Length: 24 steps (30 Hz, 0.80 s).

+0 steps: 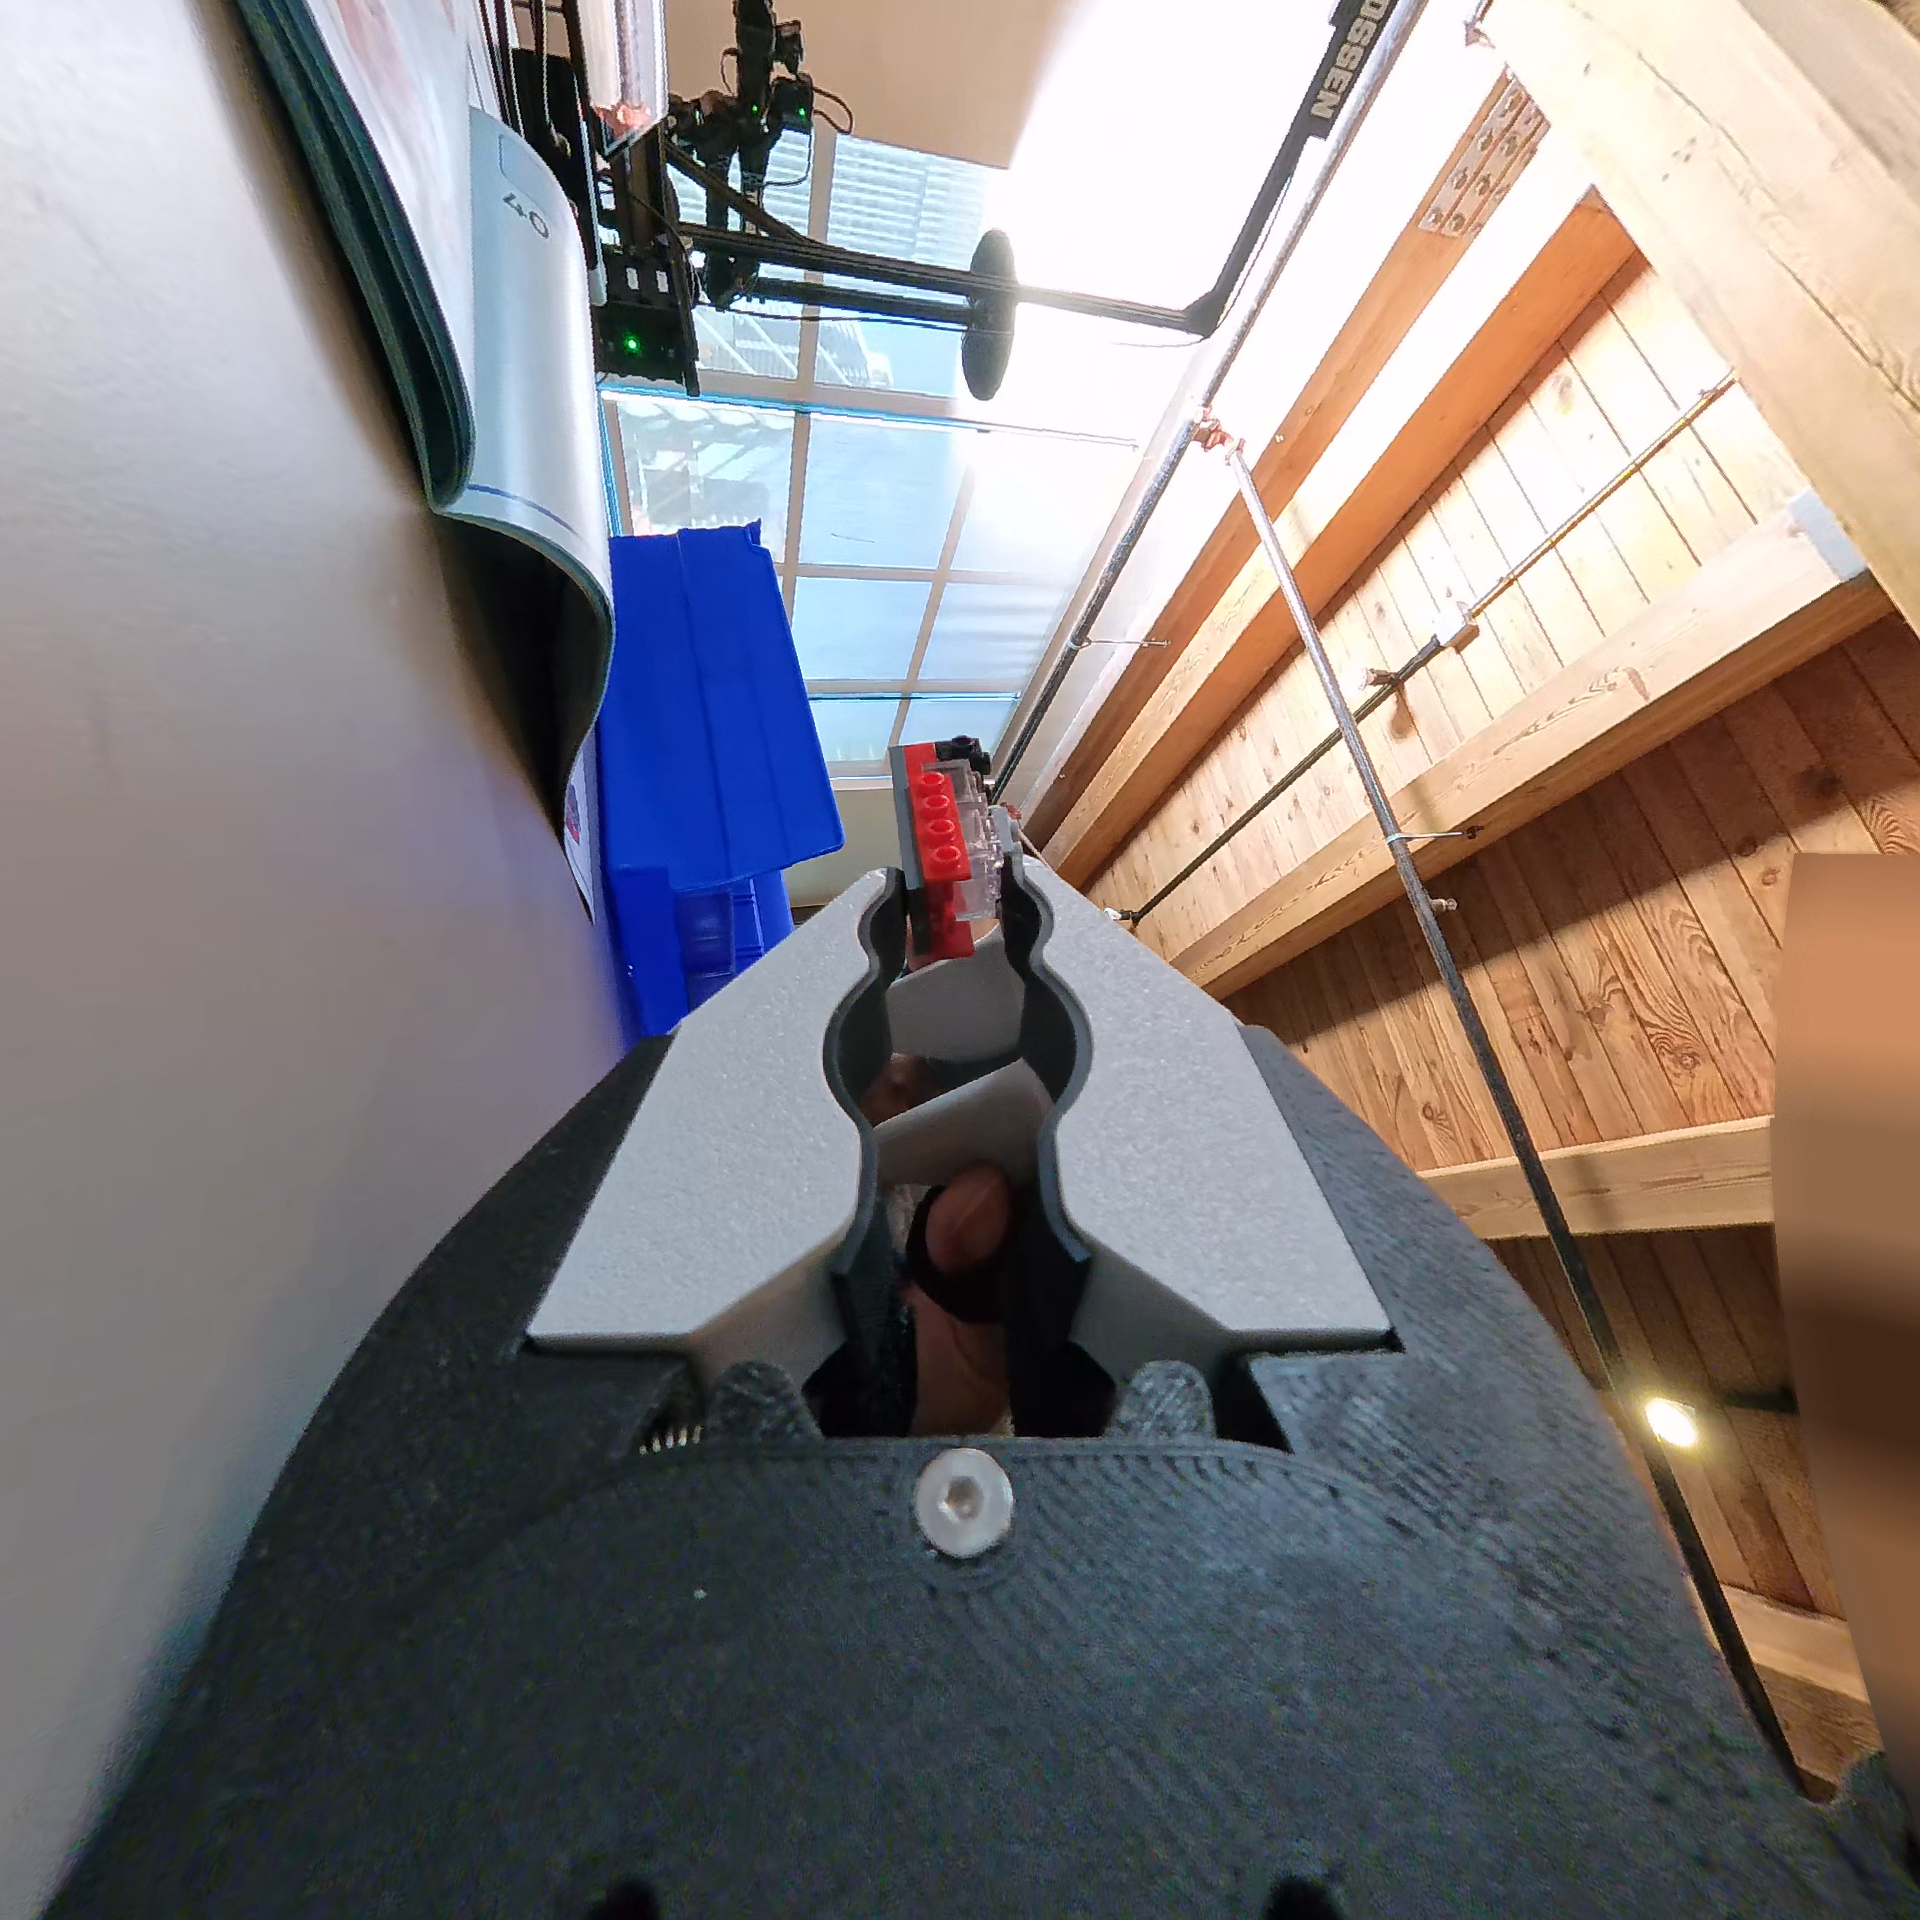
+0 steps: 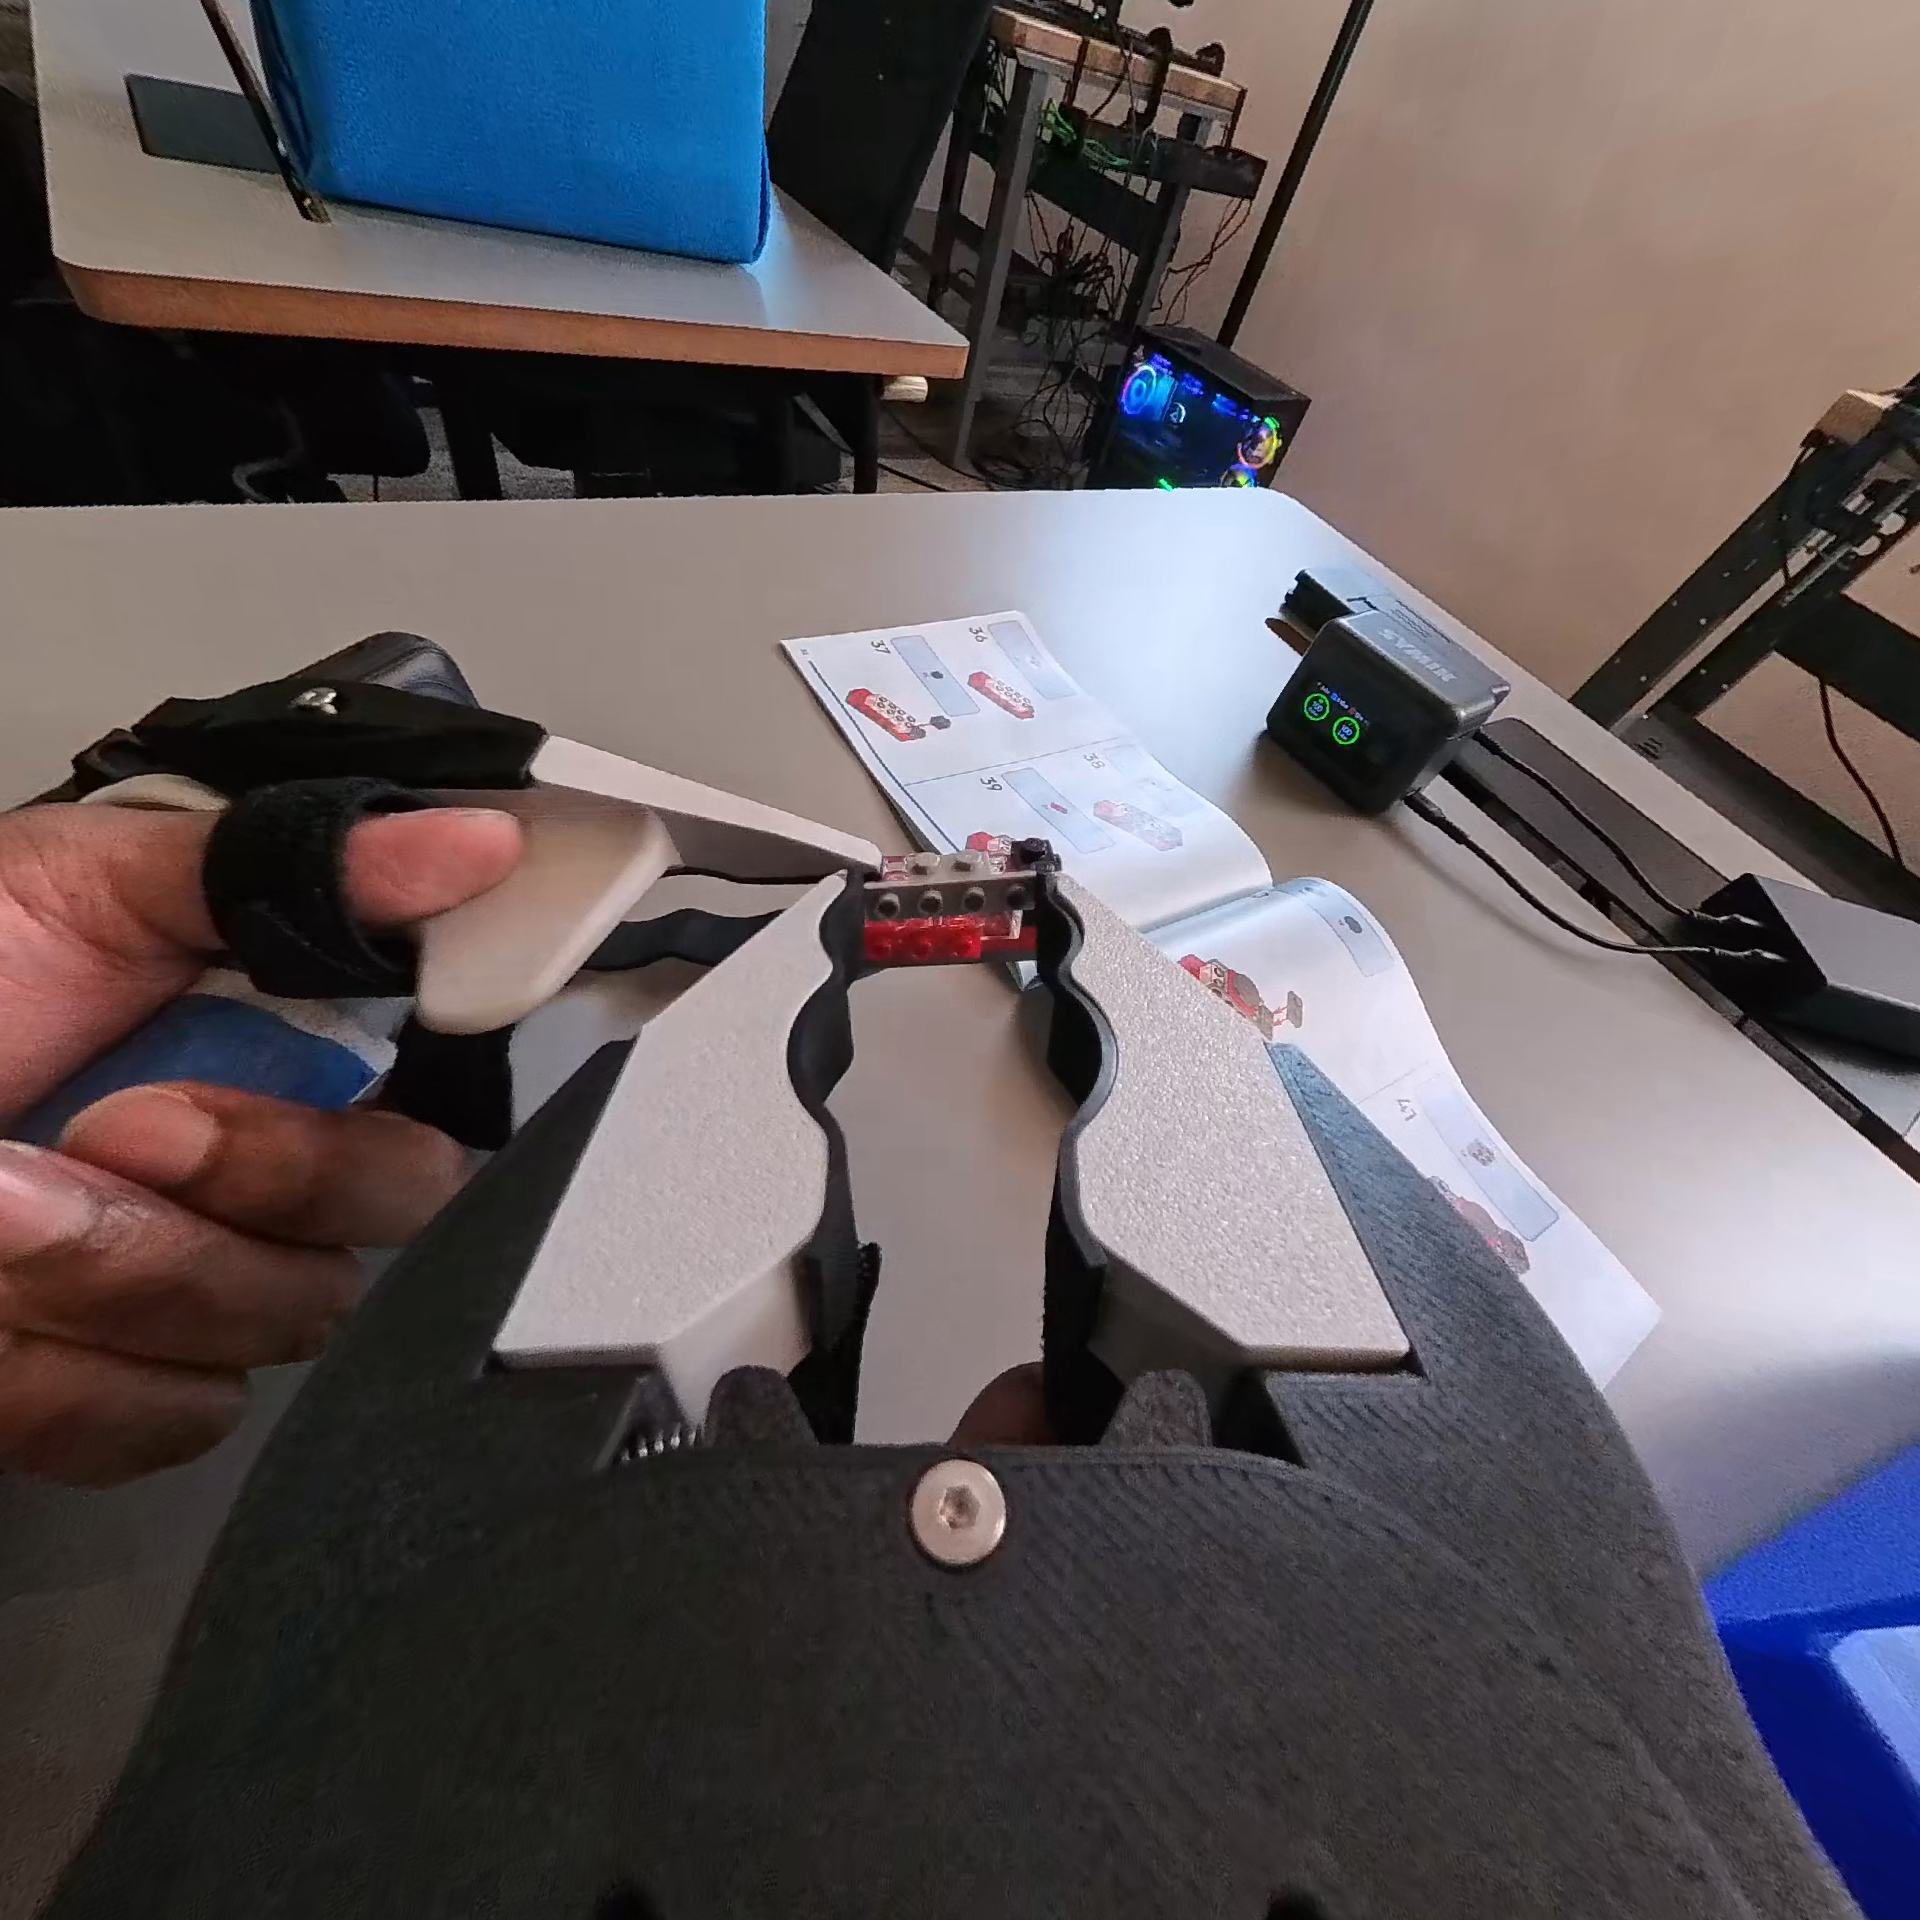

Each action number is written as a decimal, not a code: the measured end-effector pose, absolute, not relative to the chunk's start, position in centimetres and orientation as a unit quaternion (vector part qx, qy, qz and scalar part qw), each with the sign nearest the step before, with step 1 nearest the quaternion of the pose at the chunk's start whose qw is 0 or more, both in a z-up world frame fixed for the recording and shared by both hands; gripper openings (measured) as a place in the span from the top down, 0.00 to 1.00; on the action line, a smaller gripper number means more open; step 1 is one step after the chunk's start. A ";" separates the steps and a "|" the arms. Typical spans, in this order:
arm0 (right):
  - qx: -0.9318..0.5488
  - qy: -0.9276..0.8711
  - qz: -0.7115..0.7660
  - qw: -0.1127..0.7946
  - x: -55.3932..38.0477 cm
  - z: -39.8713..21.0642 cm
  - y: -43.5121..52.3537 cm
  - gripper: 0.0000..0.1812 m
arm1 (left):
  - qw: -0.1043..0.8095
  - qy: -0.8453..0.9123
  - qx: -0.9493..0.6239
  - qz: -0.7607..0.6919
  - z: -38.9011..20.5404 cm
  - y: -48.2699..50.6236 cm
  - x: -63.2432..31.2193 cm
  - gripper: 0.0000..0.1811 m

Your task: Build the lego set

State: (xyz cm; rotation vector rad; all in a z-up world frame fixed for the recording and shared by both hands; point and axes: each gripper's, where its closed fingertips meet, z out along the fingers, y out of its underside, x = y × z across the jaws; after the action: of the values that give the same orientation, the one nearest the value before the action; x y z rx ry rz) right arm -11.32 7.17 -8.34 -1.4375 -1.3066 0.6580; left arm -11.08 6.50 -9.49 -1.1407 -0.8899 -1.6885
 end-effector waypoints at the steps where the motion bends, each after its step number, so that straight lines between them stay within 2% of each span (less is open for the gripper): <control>1: -0.600 -0.543 0.275 0.519 -11.4 -8.3 7.2 0.82 | 0.443 -0.359 -0.460 -0.681 -9.5 6.5 -11.1 0.89; 24: -0.601 -0.534 0.284 0.523 -11.6 -8.3 6.9 0.81 | 0.433 -0.367 -0.452 -0.688 -9.4 6.3 -11.1 0.90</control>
State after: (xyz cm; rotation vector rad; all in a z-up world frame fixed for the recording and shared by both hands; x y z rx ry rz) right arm -11.56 6.92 -8.34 -1.4394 -1.2784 0.6797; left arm -11.13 6.31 -9.44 -1.1252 -0.9149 -1.7147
